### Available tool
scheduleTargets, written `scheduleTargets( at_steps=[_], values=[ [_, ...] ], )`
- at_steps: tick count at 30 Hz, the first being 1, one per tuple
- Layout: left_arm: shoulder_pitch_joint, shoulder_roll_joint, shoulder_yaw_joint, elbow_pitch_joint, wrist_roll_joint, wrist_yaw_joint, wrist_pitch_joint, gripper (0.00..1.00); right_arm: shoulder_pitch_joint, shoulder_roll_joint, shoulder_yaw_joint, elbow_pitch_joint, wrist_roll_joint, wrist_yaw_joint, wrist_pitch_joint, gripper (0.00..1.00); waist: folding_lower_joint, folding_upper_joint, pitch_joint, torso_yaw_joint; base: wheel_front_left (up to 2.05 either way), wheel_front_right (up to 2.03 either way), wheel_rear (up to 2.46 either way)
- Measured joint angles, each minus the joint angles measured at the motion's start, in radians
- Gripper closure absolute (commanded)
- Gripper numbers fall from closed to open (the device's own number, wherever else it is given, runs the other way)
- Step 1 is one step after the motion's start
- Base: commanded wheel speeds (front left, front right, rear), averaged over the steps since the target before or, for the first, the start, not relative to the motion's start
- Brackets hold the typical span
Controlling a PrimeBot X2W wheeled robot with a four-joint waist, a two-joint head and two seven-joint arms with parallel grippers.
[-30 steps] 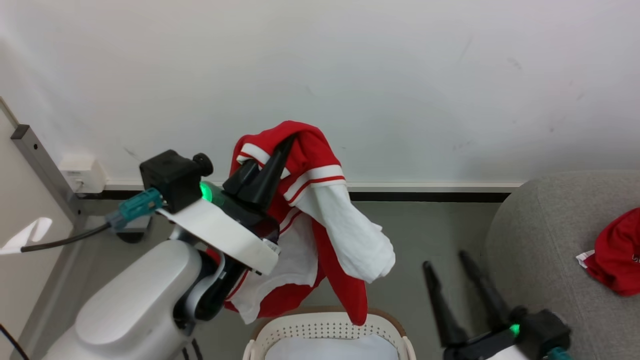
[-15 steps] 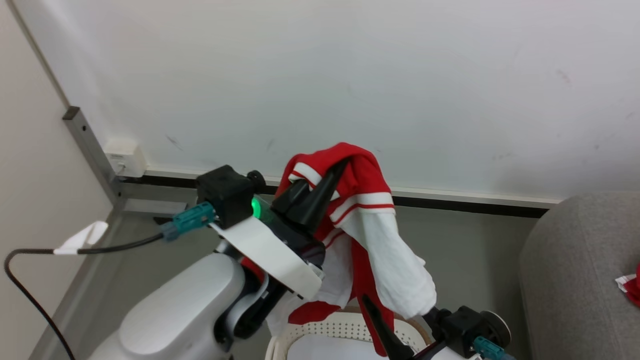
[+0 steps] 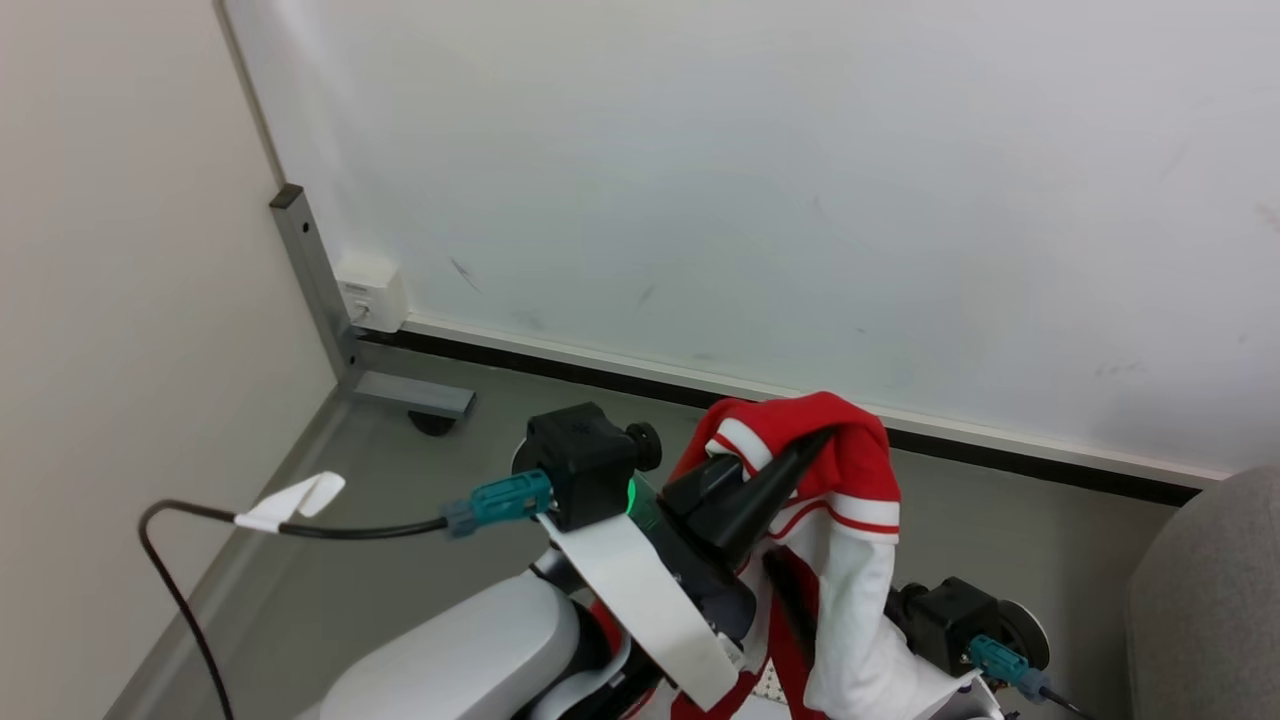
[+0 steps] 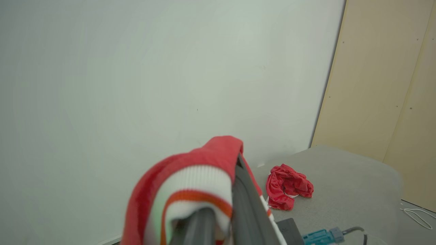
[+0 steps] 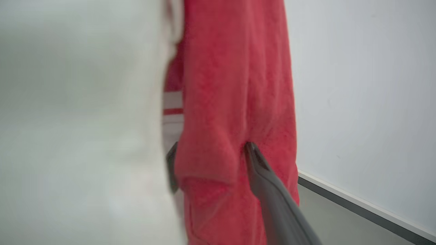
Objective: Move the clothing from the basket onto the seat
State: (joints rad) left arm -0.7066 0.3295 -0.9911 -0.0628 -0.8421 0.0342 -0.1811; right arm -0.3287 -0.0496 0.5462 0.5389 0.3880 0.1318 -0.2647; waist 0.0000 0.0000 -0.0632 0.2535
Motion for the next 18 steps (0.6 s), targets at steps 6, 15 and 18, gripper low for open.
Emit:
scheduleTargets(
  at_steps=[6,15,18],
  values=[
    [0.008,0.003,-0.004,-0.001,-0.002,0.002,0.003,1.0,-0.005,0.0,0.016,-0.015,0.009,0.0,0.0,1.0,0.0,0.0,-0.004,0.015,0.0,0.0,0.0],
    [0.012,0.015,0.011,0.017,-0.007,0.008,-0.006,1.0,-0.001,0.0,0.014,-0.025,0.019,0.0,0.0,1.0,0.0,0.0,-0.001,0.002,0.0,0.0,0.0],
    [0.013,0.02,0.014,0.022,-0.007,0.01,-0.011,1.0,0.003,0.0,0.013,-0.028,0.019,0.0,0.0,1.0,0.0,0.0,0.0,-0.003,0.0,0.0,0.0]
  ],
)
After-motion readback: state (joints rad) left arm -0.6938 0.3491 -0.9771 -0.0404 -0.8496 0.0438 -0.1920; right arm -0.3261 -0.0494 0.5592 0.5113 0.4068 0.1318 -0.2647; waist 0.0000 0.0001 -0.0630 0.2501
